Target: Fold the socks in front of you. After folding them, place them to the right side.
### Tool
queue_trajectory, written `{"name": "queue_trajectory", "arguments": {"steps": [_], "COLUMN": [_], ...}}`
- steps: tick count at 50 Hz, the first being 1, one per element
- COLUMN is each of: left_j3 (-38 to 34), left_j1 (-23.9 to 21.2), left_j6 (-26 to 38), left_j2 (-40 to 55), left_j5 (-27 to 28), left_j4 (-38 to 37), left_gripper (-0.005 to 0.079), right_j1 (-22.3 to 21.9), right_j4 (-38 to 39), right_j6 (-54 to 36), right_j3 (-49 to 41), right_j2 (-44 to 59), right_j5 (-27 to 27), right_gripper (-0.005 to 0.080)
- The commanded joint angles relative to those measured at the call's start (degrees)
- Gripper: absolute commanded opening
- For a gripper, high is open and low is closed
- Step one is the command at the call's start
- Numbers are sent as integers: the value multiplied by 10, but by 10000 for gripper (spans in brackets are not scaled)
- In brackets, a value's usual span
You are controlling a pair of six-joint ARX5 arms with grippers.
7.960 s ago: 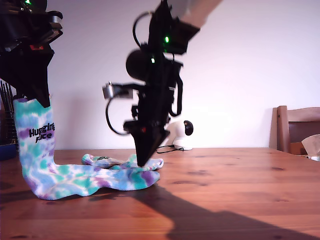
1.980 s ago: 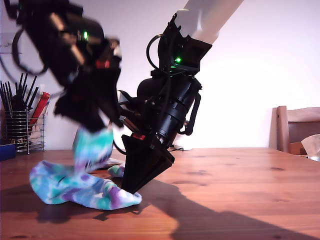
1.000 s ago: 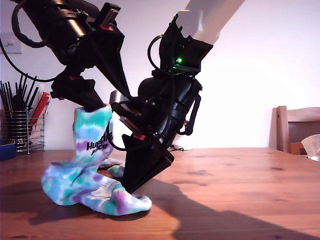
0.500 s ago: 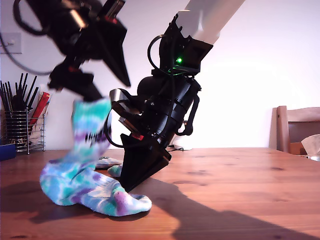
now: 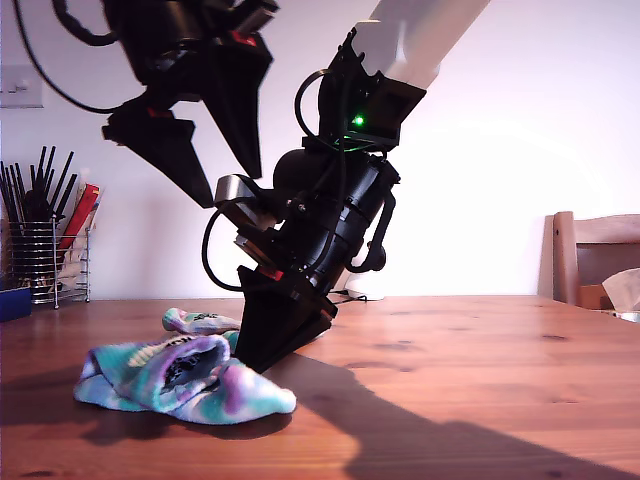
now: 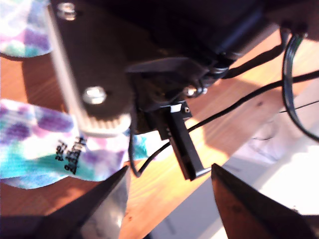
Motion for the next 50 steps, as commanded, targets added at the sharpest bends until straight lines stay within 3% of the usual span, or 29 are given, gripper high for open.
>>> {"name": "queue_trajectory", "arguments": {"steps": [1, 8, 20, 32, 42, 50], "left_j3": [-6, -7, -21, -82, -167, -186], "left_j1": [-3, 4, 71, 150, 160, 160], "left_j6": [-2, 2, 45, 60, 75, 87], "left_j2": [-2, -1, -1, -1, -1, -1], "left_j5": [-21, -101, -105, -57, -11, 5], "left_j4": [6, -1, 16, 50, 164, 240], "left_gripper": [464, 437, 426, 426, 419, 308], "right_j1": [2, 2, 2, 2, 0, 0], "right_j4": [2, -2, -8, -25, -35, -42], "right_j6": [-4, -3, -3, -1, -2, -1], "right_j3": [-10, -10, -10, 0, 10, 10], "right_j2": [11, 11, 11, -4, -34, -53], "right_j5": [-1, -1, -2, -11, -11, -11], "right_gripper": [-13, -13, -13, -13, -12, -13]}}
